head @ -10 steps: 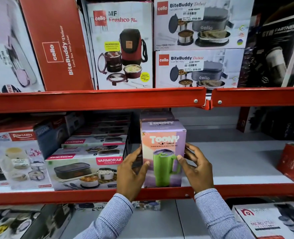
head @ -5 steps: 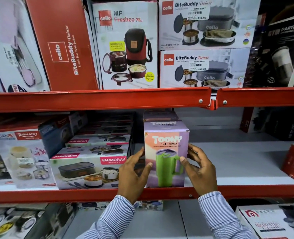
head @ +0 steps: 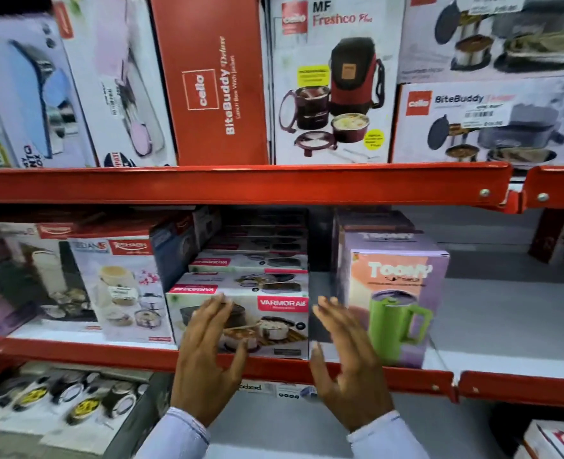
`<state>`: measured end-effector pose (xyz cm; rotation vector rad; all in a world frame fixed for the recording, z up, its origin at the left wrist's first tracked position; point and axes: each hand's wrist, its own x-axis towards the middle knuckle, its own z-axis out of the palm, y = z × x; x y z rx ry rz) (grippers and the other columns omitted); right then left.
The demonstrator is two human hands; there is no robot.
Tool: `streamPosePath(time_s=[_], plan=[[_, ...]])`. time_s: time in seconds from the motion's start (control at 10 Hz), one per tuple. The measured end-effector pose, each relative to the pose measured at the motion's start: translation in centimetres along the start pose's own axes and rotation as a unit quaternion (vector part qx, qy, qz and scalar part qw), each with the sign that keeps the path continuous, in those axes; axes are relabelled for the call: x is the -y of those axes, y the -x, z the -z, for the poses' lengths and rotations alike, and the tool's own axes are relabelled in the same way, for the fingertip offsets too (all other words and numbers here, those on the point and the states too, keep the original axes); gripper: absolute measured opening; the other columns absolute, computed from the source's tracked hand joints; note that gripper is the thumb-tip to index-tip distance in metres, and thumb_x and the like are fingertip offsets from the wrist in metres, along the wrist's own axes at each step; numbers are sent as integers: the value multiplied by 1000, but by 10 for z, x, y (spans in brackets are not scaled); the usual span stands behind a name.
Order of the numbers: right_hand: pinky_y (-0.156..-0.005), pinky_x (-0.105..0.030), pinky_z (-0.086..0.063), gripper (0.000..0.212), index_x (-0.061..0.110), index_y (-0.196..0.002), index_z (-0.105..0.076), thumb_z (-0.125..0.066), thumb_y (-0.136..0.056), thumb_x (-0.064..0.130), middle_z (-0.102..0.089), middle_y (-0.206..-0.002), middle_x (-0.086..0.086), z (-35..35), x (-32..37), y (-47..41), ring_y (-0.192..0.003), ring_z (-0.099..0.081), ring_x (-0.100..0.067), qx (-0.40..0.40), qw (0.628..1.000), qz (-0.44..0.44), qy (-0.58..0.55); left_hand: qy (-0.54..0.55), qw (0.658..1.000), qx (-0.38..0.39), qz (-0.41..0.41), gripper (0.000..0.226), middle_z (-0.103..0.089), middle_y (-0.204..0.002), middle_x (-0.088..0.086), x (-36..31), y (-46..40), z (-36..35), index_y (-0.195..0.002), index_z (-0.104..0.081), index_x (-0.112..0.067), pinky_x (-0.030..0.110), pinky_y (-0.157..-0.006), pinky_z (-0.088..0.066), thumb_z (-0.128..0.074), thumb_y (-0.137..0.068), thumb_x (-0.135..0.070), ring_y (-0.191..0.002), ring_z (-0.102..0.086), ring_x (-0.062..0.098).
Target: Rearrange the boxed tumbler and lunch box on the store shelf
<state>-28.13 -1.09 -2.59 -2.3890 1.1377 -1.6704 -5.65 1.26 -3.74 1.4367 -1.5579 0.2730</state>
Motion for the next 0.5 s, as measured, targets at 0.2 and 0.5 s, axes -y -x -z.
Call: streamPosePath(time_s=[0.2, 0.5], plan=[[-121, -39, -29, 60, 24, -149, -35, -50, -93, 37, -34, -159, 6, -45, 3, -30, -148, -27, -11, 120, 987, -23, 106, -142, 987, 60, -49, 73, -41, -159, 8, 34, -22, 6, -150, -37, -17, 48, -123, -14, -52, -85, -46, -153, -23, 26], [-118, -44, -33, 63, 19, -149, -36, -53, -91, 36, -34, -159, 3, -38, 19, -32, -150, -25, -12, 87, 988, 0, 129, -124, 988, 51, -76, 67, -44, -157, 5, 31, -25, 22, -146, -44, -21, 61, -119, -30, -51, -87, -51, -150, -34, 28]])
